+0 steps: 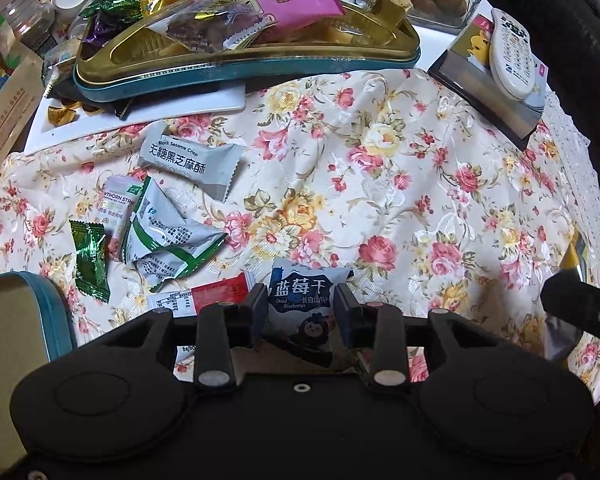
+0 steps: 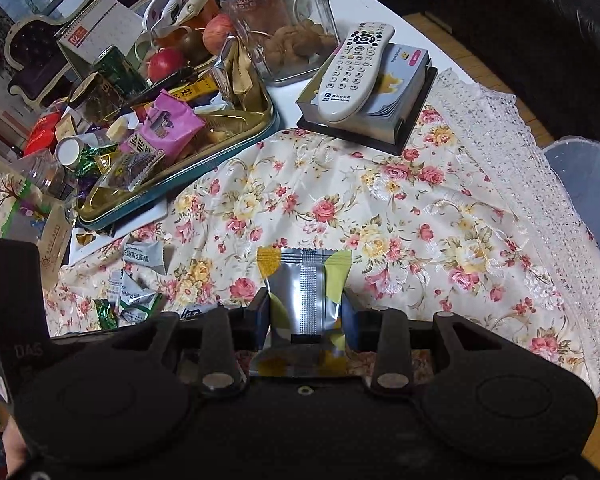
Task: Organize snacks
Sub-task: 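Close the left gripper on the blue-white blueberry packet and lift it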
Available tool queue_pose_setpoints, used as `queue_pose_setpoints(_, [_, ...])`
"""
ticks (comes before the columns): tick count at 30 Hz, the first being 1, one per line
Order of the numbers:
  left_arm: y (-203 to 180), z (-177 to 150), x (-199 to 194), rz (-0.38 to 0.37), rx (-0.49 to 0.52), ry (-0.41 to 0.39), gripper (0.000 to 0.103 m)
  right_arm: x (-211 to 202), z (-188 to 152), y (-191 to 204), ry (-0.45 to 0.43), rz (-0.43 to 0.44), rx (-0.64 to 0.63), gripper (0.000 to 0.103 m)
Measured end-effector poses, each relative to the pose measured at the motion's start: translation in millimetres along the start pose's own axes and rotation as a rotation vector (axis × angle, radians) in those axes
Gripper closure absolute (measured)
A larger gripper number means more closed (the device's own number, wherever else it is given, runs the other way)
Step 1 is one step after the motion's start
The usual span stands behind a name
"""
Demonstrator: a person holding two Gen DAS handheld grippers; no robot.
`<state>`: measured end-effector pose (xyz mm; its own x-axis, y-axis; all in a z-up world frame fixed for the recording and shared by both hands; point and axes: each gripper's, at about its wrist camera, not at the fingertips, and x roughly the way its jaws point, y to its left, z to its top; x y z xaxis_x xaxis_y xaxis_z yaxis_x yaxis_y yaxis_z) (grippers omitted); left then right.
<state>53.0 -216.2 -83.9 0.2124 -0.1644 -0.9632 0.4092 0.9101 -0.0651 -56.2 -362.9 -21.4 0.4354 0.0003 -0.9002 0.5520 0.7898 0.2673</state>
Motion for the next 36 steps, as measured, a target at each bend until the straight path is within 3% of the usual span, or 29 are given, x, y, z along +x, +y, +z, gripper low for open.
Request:
queue_pose_setpoints(10, [-7.7,0.1,-6.1,-0.044,0.045,-0.017,0.056,-3.2,-1.1,1.4,-0.005,0.007,0.004,0.064])
queue_pose_setpoints(17, [-9.0,2.0,1.6,0.01,0.037,-0.018,0.055,-4.1,-2.7,2.9,0.0,0.02,0.001,0.064])
queue_pose_setpoints(24, [8.1,12.2,-15.1,-0.042,-0.046,-0.068,0.055,-11.9,-1.3,-0.7,-0.023,0.028,0.011,0.064])
queue_pose_setpoints(29, [8.7,12.1,-2.6,-0.066,-0.045,-0.012,0.055,-14.2,0.2,-0.4,-0.024,0.042,0.016,0.064])
queue_pose_setpoints(36, [-15.6,3.6,18.0,-0.02,0.041,0.04,0.055,-13.3,-3.5,2.2,-0.015,0.044,0.0,0.064])
